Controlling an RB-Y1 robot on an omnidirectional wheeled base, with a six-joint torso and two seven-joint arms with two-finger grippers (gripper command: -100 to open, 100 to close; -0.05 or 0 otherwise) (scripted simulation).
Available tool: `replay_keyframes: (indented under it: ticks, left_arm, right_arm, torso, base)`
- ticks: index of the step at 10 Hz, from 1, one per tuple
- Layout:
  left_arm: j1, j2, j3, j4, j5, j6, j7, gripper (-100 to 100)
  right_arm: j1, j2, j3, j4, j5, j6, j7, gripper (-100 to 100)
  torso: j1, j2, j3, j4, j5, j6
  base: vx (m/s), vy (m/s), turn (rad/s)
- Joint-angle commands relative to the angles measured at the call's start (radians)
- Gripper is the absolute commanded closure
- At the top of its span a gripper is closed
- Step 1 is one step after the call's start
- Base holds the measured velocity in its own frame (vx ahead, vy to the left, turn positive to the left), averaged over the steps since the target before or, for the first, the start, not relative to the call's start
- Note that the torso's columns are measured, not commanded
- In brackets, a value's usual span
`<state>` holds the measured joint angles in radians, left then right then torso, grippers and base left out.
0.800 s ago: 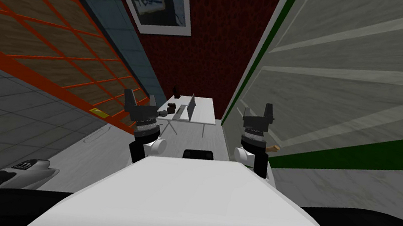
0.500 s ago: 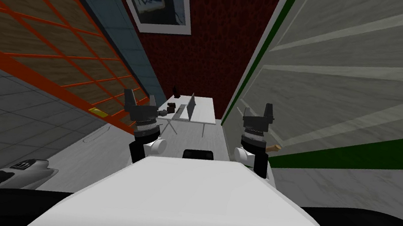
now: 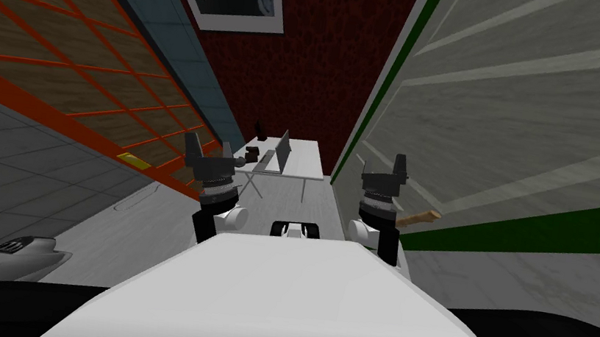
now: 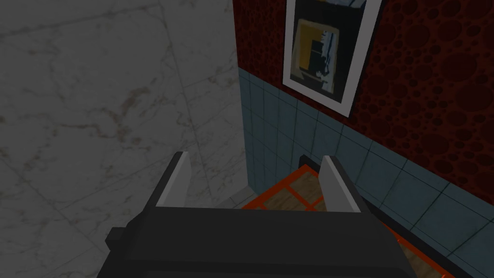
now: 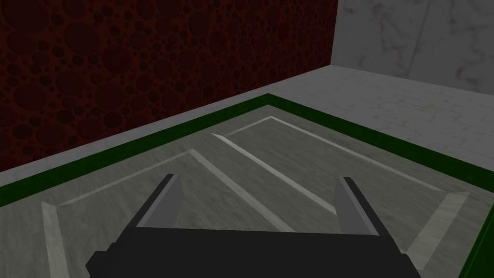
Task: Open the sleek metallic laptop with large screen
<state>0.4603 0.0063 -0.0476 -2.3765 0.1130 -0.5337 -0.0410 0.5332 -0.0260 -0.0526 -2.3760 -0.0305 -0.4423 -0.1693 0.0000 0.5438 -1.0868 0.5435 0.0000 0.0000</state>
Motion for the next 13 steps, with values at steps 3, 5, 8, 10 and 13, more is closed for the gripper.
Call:
replay_keyframes:
  ticks: [3,5,8,10,13]
  left_arm:
    - [-0.001,0.065,0.004,-0.009,-0.003,0.032,-0.003,-100]
    - [-0.003,0.097,0.008,-0.017,-0.006,0.066,-0.005,-100]
    - [-0.008,0.131,0.016,-0.03,-0.013,0.134,-0.011,-100]
    - [-0.012,0.147,0.023,-0.037,-0.018,0.188,-0.015,-100]
    - [-0.02,0.164,0.034,-0.048,-0.027,0.273,-0.022,-100]
  right_arm:
    - [0.0,0.0,0.0,0.0,0.0,0.0,0.0,0]
    - [0.0,0.0,0.0,0.0,0.0,0.0,0.0,0]
    - [0.0,0.0,0.0,0.0,0.0,0.0,0.0,0]
    - [0.0,0.0,0.0,0.0,0.0,0.0,0.0,0]
    - [0.0,0.0,0.0,0.0,0.0,0.0,0.0,0]
  torso:
    - [0.0,0.181,-0.364,0.18,0.0,0.0]
    - [-0.001,0.192,-0.389,0.193,0.0,0.0]
    - [0.0,0.194,-0.389,0.194,0.0,0.0]
    - [0.0,0.194,-0.389,0.195,0.0,0.0]
    - [0.0,0.194,-0.39,0.194,0.0,0.0]
  base:
    - [0.01,-0.007,-0.001]
    - [0.024,-0.023,0.0]
    - [0.03,-0.021,-0.001]
    - [0.033,-0.031,-0.001]
    - [0.045,-0.032,-0.002]
